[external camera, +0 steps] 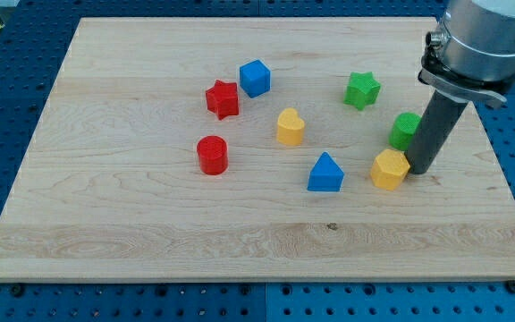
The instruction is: Move the arm to the bottom center of the board
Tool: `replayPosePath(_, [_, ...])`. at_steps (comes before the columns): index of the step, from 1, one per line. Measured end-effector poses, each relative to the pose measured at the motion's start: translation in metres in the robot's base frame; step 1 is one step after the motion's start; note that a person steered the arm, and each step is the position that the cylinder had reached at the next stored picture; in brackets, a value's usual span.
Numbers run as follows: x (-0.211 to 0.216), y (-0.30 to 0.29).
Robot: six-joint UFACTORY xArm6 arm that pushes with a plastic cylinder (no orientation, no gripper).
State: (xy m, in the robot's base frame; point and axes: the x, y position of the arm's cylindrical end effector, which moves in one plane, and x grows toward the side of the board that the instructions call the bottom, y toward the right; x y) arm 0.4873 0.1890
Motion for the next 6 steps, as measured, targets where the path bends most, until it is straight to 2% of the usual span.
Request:
replayPosePath(2, [-0.018, 0.021])
replayPosePath(3, [0.01, 0.035])
replayPosePath(4, [0.063, 0.059])
replayPosePath(5, [0.102, 0.036])
replayPosePath(6, [0.105, -0.028])
